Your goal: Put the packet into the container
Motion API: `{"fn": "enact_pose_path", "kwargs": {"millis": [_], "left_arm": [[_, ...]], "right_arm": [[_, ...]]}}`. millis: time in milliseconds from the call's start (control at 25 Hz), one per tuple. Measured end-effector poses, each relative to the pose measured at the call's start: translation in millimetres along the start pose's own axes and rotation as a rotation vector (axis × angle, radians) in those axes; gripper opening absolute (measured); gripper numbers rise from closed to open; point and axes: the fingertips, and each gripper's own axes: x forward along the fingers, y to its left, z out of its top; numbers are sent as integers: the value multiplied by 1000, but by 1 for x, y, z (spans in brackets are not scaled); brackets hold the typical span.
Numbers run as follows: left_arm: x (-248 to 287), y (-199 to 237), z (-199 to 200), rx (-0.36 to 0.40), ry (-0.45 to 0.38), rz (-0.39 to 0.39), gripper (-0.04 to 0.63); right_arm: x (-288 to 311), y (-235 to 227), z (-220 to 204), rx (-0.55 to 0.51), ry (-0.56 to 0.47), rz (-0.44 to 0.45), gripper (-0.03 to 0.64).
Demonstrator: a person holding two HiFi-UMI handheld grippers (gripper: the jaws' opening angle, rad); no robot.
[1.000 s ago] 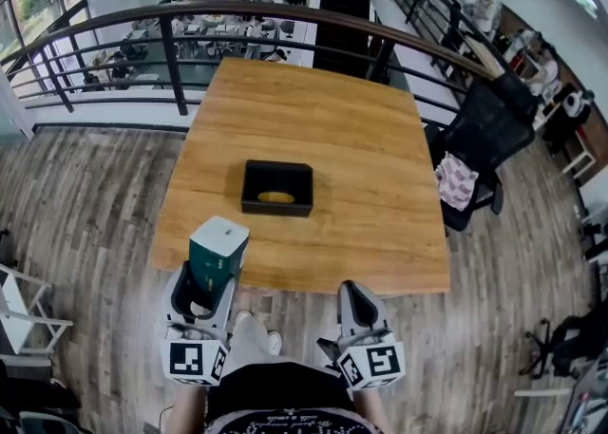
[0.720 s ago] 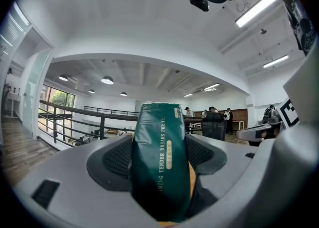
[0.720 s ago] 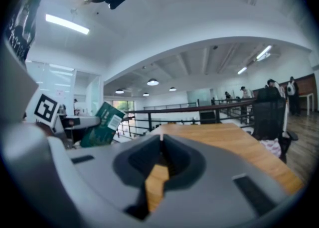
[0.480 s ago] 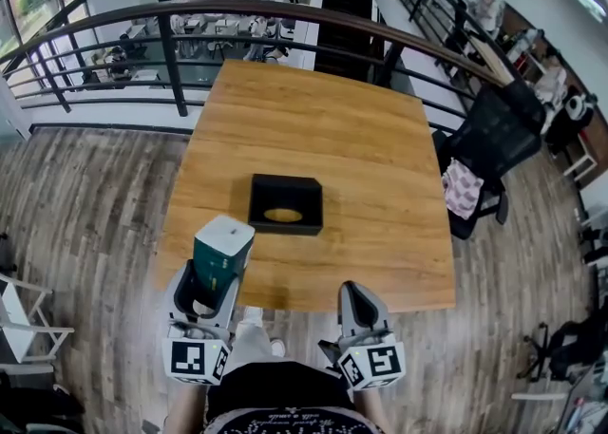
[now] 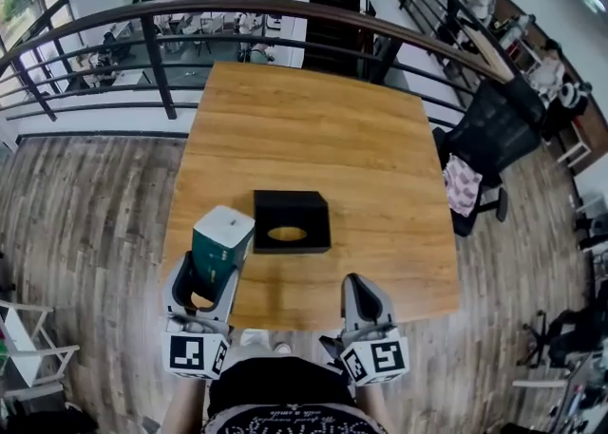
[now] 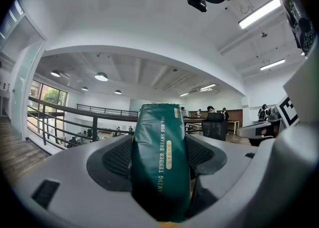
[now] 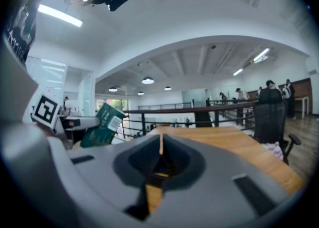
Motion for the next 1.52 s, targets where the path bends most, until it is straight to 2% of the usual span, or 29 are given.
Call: {"fn": "enact_pose_path", "kwargs": {"millis": [320,680,1240,1520], "left_arm": [[26,18,-8,-5,20,-54,356],[29,31,-10,-14,29,-39,356],[31,9,0,-5,17,-14,356],[41,-3,4,1,14,-21,356]], "right_arm": [[22,-3,-3,13,12,-63,40],[32,0,-3,9,23,-61,40],[29,-15,4,12,14,-22,40],[26,-32,8,14,12,-32,40]]}}
